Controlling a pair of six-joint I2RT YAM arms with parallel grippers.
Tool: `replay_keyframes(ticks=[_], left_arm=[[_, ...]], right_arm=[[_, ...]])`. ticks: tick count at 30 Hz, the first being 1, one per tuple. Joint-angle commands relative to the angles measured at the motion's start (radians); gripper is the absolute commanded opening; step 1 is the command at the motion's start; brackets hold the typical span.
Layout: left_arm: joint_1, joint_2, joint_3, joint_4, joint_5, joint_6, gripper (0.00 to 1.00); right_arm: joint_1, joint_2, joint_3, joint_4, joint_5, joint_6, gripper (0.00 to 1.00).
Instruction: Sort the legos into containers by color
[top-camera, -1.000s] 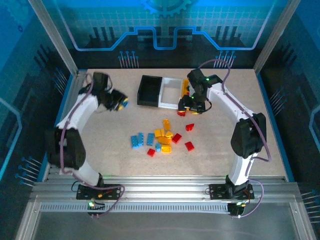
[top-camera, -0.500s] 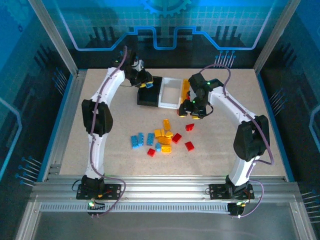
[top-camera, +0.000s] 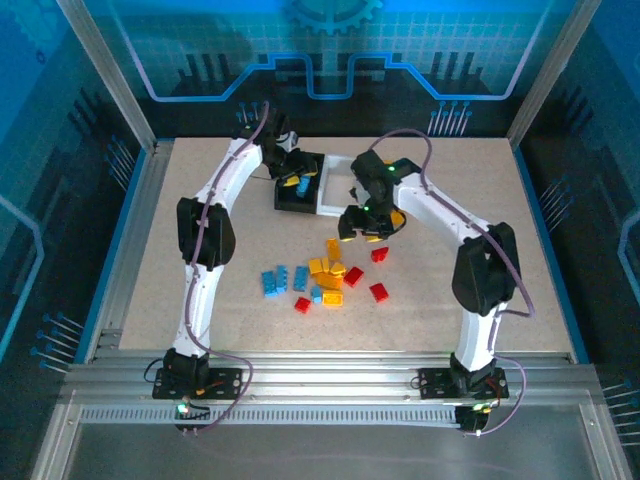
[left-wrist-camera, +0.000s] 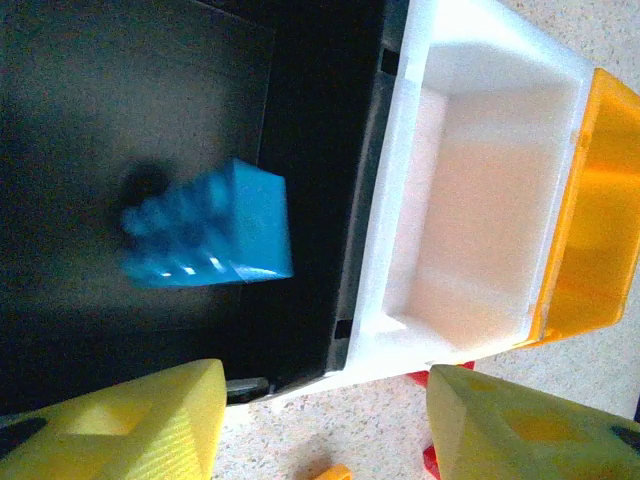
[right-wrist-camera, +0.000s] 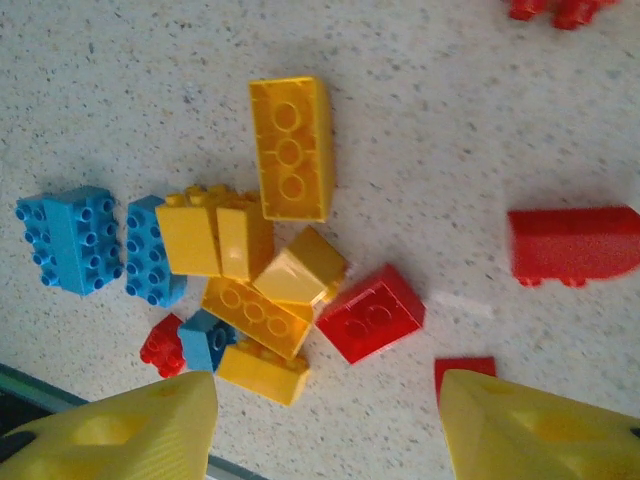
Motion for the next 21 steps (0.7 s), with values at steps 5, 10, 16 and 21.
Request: replay_keyframes(ticks=[5,10,16,21], left_arm=[[0.0,-0.122,-0.032,-0.035,0.002,-0.009,0.64],[0.002,-0.317,-0.229,-0.023,-0.028,0.018,0.71],[0.039,-0.611,-0.593,0.012,-0.068,0.016,0.77],[0.114,-0.854,-0.891,0.051,-0.056,-0.018,0.8]], right_arm=[[0.07,0.192,0.176,-0.063,0.034,-0.058,0.61],[0.099,0.314,0.284,-0.096,0.075,-0.085,0.61],[0.102,0.4,0.353,-0.107,0.143,-0.098,0.61],[0.104,0.46,0.384,-0.112,0.181,-0.107,0.61]])
